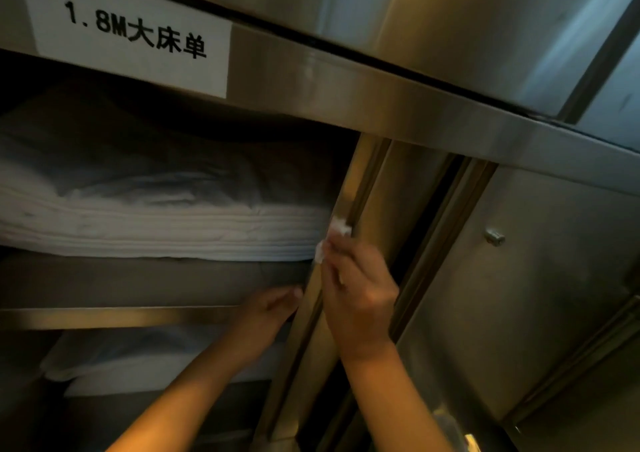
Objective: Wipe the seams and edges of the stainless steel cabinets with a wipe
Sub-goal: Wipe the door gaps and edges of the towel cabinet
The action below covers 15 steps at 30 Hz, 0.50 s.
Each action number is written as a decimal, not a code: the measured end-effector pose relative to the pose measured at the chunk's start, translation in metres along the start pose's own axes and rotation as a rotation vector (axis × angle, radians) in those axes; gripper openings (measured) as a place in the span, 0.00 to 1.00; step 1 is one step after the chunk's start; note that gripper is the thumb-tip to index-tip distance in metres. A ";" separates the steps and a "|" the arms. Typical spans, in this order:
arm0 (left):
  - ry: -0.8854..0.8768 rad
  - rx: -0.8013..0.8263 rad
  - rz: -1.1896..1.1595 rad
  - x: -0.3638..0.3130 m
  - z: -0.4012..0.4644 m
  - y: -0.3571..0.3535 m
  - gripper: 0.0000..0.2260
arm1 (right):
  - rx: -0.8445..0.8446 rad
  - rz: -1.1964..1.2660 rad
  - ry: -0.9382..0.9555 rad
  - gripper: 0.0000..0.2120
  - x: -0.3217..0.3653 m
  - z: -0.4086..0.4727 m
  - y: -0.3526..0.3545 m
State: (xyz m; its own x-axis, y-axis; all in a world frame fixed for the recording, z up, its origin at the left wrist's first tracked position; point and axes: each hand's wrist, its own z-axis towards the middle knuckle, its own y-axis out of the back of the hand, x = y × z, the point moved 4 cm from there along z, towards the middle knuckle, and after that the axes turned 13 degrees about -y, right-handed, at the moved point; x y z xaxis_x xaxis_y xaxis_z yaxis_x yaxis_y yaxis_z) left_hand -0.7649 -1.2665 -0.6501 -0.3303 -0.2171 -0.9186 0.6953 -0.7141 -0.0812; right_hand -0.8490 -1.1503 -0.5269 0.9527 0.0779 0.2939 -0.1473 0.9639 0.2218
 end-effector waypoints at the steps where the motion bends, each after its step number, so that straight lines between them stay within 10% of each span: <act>1: 0.011 -0.006 -0.014 0.000 0.001 -0.001 0.11 | 0.048 -0.008 -0.008 0.02 -0.006 -0.020 -0.004; 9: 0.032 0.036 -0.038 0.005 0.002 0.006 0.19 | 0.405 -0.048 -0.091 0.06 -0.030 -0.108 -0.023; 15: 0.004 0.008 -0.048 -0.006 0.001 0.002 0.23 | 0.120 0.016 -0.075 0.05 0.006 -0.021 0.030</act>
State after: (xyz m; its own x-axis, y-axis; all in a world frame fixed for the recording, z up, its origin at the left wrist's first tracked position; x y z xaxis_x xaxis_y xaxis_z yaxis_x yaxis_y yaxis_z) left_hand -0.7624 -1.2673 -0.6443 -0.3604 -0.1801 -0.9152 0.6736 -0.7290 -0.1218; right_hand -0.8416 -1.1156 -0.5382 0.9281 0.0694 0.3658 -0.1973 0.9249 0.3250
